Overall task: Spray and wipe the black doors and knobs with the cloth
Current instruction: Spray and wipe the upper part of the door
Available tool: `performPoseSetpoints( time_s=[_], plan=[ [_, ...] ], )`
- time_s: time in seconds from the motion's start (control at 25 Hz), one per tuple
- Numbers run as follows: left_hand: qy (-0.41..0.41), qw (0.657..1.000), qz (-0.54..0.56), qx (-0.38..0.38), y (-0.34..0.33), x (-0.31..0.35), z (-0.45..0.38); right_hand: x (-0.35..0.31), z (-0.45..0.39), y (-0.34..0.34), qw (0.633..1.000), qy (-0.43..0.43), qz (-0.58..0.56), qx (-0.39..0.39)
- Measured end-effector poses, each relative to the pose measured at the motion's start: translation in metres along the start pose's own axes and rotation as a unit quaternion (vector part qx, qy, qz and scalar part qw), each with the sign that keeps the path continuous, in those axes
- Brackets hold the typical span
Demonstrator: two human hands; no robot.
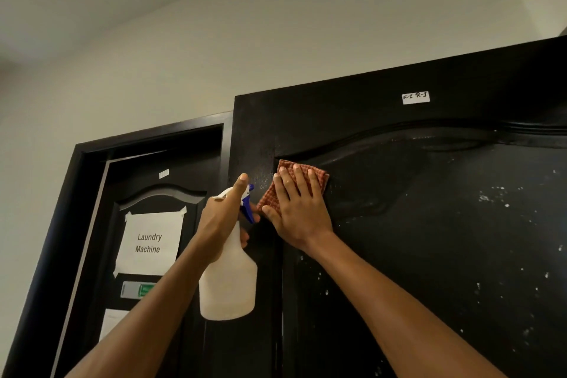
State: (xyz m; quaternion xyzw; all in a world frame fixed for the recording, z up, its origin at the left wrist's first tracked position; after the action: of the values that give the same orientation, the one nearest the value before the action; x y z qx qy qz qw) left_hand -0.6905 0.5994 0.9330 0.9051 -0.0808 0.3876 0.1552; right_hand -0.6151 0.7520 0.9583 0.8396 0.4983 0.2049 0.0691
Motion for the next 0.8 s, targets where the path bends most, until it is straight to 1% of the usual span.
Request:
performPoseSetpoints(
  time_s=[0.08,0.16,0.24,0.32,0.4,0.56,0.64,0.72,0.8],
  plan=[
    [0.011,1.0,-0.005,0.0,0.001,-0.015,0.012,-0.004,0.016,-0.01,1.0,0.003,-0.008,-0.005],
    [0.014,1.0,0.002,-0.002,-0.003,-0.027,0.024,-0.01,0.06,-0.02,0.999,0.037,-0.027,-0.024],
    [0.005,1.0,0.016,-0.011,-0.008,-0.031,0.033,-0.019,0.115,-0.03,0.994,0.075,-0.029,-0.068],
    [-0.003,1.0,0.02,-0.013,-0.009,-0.025,0.04,-0.019,0.144,-0.033,0.987,0.11,-0.012,-0.113],
    [-0.007,1.0,0.026,-0.007,-0.009,-0.015,0.044,-0.011,0.123,-0.021,0.986,0.108,-0.01,-0.127],
    [-0.007,1.0,0.016,-0.008,-0.007,-0.003,0.045,0.013,0.018,0.016,0.994,0.049,0.013,-0.1],
    [-0.005,1.0,0.011,-0.016,-0.01,-0.003,0.047,0.025,-0.015,0.028,0.995,0.031,0.029,-0.089],
    [-0.001,1.0,0.007,-0.017,-0.015,-0.005,0.047,0.028,-0.022,0.029,0.997,0.01,0.03,-0.074],
    [0.001,1.0,0.005,-0.023,-0.023,-0.004,0.047,0.026,-0.012,0.027,0.997,0.019,0.017,-0.07]
  ],
)
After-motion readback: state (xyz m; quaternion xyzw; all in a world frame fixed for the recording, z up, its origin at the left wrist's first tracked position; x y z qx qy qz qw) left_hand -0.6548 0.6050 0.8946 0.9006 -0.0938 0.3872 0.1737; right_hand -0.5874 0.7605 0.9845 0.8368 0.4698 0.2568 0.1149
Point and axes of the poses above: each hand's wrist, its own z-axis away from the middle knuckle, its own y-axis out of the back of the hand, x = y × z, the point moved 6 cm from there along -z, towards the middle knuckle, and after that the axes turned 14 degrees about -z, right-handed, at the moved point
